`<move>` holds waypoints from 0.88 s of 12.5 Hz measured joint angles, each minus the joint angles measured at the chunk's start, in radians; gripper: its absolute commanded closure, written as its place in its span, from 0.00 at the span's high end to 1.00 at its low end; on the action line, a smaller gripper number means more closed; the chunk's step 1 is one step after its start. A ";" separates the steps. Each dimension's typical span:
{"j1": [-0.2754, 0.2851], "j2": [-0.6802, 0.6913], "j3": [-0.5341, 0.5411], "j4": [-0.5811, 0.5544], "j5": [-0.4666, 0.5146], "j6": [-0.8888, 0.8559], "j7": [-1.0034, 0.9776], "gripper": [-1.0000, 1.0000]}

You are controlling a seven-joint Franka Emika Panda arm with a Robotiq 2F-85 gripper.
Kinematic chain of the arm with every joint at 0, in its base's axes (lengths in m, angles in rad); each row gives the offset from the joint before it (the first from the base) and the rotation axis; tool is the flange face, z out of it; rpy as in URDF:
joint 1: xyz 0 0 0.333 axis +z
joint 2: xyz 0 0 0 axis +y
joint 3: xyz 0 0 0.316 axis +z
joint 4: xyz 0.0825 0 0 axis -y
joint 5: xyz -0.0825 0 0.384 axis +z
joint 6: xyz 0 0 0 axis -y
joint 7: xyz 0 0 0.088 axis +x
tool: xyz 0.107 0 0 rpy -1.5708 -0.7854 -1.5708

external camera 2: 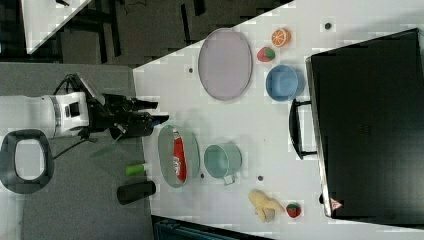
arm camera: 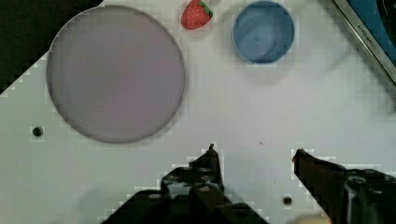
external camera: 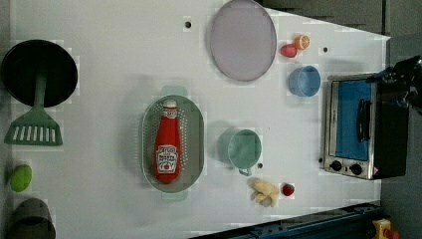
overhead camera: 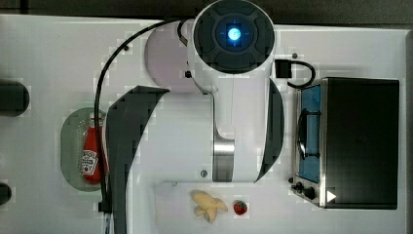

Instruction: Pick ketchup from strainer and place it on the table

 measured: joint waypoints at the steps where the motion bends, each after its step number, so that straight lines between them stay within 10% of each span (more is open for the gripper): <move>1: -0.039 -0.057 0.033 -0.060 0.004 -0.068 0.034 0.79; 3: -0.089 -0.204 0.067 -0.161 0.023 -0.174 0.063 1.00; 11: -0.105 -0.219 0.358 -0.070 0.024 -0.094 0.094 1.00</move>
